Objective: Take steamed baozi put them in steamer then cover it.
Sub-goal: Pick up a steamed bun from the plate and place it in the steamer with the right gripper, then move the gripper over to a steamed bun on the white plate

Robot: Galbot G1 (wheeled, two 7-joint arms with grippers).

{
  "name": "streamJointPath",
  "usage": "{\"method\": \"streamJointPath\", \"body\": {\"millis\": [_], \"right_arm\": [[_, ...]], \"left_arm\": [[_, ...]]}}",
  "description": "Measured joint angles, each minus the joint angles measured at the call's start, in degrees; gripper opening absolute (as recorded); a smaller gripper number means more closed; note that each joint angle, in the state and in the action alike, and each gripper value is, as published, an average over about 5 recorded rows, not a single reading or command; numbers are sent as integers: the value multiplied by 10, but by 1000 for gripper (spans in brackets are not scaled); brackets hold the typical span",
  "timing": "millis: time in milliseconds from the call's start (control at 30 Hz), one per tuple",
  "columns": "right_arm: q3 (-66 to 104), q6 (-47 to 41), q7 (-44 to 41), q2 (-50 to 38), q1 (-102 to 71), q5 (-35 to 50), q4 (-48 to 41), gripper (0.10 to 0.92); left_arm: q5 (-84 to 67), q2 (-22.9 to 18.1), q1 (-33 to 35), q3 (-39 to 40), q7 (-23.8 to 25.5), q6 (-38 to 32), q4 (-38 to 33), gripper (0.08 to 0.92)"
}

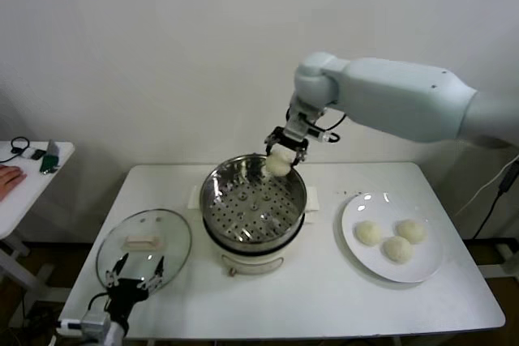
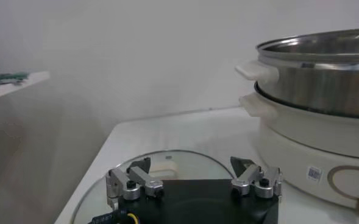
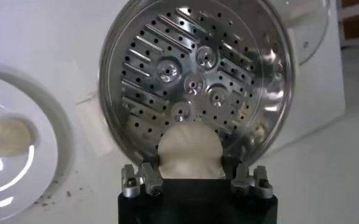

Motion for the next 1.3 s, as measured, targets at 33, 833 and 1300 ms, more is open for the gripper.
{"method": "streamJointPath", "body": {"millis": [33, 833, 1300], "right_arm": [[2, 2, 4, 6, -8, -8, -8, 679], [51, 33, 65, 70, -121, -87, -124, 816], [-12, -33, -13, -17, 5, 141, -59, 823]], "left_arm": [[0, 0, 0, 0, 0, 0, 0, 823], [13, -2, -1, 2, 0, -10, 9, 823], [21, -7, -2, 5, 2, -12, 12, 823]]}}
